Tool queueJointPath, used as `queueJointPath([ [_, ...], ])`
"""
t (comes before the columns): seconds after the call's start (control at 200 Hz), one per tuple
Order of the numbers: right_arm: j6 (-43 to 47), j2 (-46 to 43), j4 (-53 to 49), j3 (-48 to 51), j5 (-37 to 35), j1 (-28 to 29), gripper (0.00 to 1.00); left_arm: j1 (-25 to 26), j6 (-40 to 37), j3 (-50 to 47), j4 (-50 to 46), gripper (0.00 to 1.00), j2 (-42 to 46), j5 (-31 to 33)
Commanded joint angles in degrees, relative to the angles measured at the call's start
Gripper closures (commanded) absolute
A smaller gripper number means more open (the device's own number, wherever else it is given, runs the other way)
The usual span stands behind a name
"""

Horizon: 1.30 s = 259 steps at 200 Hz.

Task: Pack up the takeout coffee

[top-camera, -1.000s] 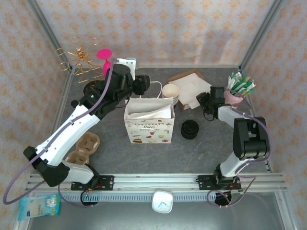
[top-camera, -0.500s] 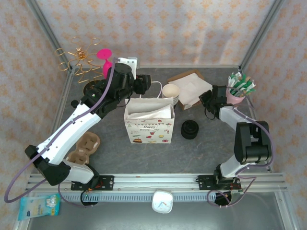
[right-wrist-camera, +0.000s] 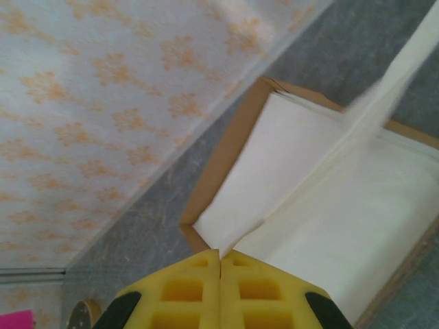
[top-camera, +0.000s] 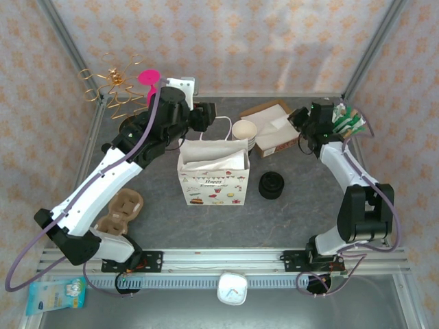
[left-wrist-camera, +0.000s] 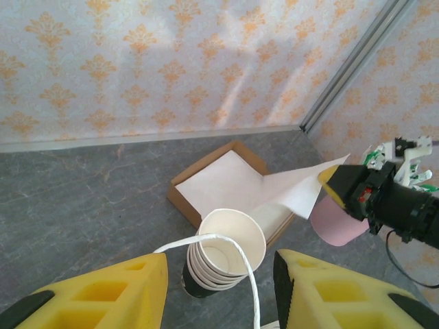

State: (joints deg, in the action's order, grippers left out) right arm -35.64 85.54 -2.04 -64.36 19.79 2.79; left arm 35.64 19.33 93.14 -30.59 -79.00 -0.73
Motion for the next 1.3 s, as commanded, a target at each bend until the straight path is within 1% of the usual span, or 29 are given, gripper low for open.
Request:
queueJointPath([
  [0.0, 4.1, -2.2, -6.2, -5.6, 1.9, -0.4, 1.0, 0.3, -1.8, 2.1, -1.3, 0.53, 0.2, 2.2],
  [0.22, 8.5, -4.9, -17.2, -16.0, 4.1, -0.4, 1.0, -0.2, -2.5, 3.4, -3.0, 0.52, 0.9, 3.5],
  [0.28, 9.1, -6.1, -19.8, -18.5, 5.0, -0.3, 1.0, -0.2, -2.1, 4.2, -3.6, 0.52, 0.9, 2.2],
  [0.32, 9.1, -7.1, -21.0, -19.9, 5.7, -0.3, 1.0, -0.2, -2.0, 4.3, -3.4, 0.5, 1.3, 1.3],
  [0.415, 8.1, -9.2, -23.1, -23.3, 8.9, -0.1, 1.0, 0.1, -5.2, 1.1, 0.9, 0.47, 4.1, -2.8],
  [0.51, 7.9, -10.7, -25.8, -27.4, 10.9, 1.3, 1.0, 1.1, -8.5, -3.9, 7.6, 0.4, 8.2, -6.0],
  [0.611, 7.1, -11.6, -27.7, -31.7, 13.7, 2.8, 1.0, 2.5, -12.3, -5.9, 10.3, 0.37, 10.0, -6.5],
  [0.721, 6.5, -11.6, -31.0, -37.5, 13.4, 5.4, 1.0, 5.5, -17.6, -6.2, 10.7, 0.34, 9.7, -4.7],
  [0.816, 5.0, -11.8, -32.8, -40.3, 14.9, 6.9, 1.0, 8.1, -22.5, -7.6, 12.8, 0.32, 9.3, -1.2],
  [0.921, 3.5, -12.5, -32.9, -41.8, 16.4, 8.3, 1.0, 9.3, -27.8, -11.2, 19.1, 0.29, 9.6, 2.3],
  [1.021, 2.6, -12.7, -33.6, -43.2, 18.1, 9.5, 1.0, 9.3, -31.0, -11.9, 23.7, 0.25, 8.3, 1.1],
  [1.171, 1.6, -12.9, -34.4, -44.5, 19.6, 10.0, 1.0, 9.3, -33.9, -7.6, 24.7, 0.21, 3.8, 0.5],
  [1.231, 0.4, -13.4, -33.3, -43.9, 21.3, 10.1, 1.0, 9.4, -34.6, -5.6, 23.3, 0.2, 1.8, -1.8],
  [1.291, -0.1, -13.6, -33.1, -43.8, 21.4, 10.5, 1.0, 9.3, -35.3, -5.1, 23.2, 0.2, 0.6, -3.6],
])
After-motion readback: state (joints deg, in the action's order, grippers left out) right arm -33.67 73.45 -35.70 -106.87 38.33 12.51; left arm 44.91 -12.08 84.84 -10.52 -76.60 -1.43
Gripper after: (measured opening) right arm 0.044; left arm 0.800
